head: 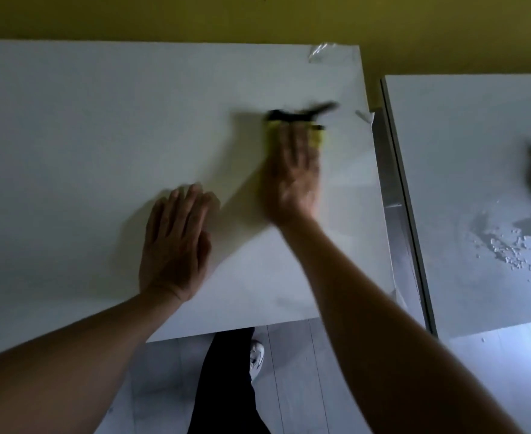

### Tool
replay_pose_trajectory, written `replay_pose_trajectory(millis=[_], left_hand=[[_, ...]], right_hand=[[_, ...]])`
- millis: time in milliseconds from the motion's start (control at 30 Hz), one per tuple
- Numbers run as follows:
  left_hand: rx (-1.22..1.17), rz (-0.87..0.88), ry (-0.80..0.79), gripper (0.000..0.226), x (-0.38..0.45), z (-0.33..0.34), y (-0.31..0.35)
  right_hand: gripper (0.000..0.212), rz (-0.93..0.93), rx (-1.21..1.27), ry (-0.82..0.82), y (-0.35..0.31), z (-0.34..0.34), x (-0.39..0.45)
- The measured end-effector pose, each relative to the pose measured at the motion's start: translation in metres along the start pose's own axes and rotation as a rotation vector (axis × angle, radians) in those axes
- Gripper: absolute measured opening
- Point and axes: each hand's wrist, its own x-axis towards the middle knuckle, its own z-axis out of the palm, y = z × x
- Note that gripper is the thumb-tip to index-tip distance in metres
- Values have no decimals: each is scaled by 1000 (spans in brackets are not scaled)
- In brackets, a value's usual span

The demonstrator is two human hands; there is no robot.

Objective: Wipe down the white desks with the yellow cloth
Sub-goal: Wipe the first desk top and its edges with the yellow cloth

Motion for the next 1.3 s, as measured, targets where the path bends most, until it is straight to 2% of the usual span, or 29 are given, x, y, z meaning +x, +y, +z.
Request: replay_pose_trajectory(millis=[100,167,233,267,333,433,533,600,700,767,867,933,1033,1100,1233,1300], left_hand=[[9,-18,-26,64,0,1,-1],[8,-15,-32,63,1,0,-1],[-20,-4,-21,62,1,-1,-1],[-32,2,-14,62,1,-1,0],[-42,8,3,62,1,-2,1],[-37,7,8,62,2,-1,0],[-19,-5,3,62,2,-1,1],[-16,-8,0,62,1,-1,2],[-14,-8,-9,62,1,-1,3],[-6,-18,-14,62,2,-3,3],[-7,-17,-24,62,3,-4,3],[-6,-18,-27,61,3,-4,3],[-4,-22,-28,61,1,-5,4],[0,-24,-30,61,2,-7,5],[-15,-63,15,52,28,-14,12],[-34,-43,18,52,56,-16,17]], right_hand=[[56,-404,88,-121,-54,11,-15],[53,-553,54,-184,-48,7,-8],[51,-580,63,-154,-16,4,12],[51,-498,69,-110,3,1,24],[56,-217,23,-19,44,-8,50],[61,177,-39,-2,83,-27,75],[65,351,-40,21,68,-23,81],[67,238,-25,32,36,-10,74],[60,-220,95,-49,-21,11,49],[59,-443,85,-151,-41,15,41],[58,-557,65,-180,-26,11,53],[58,-439,116,-101,0,7,66],[64,-18,46,-44,47,-9,91],[64,181,11,-36,72,-19,102],[64,273,11,17,73,-20,108],[64,208,20,23,54,-12,105]])
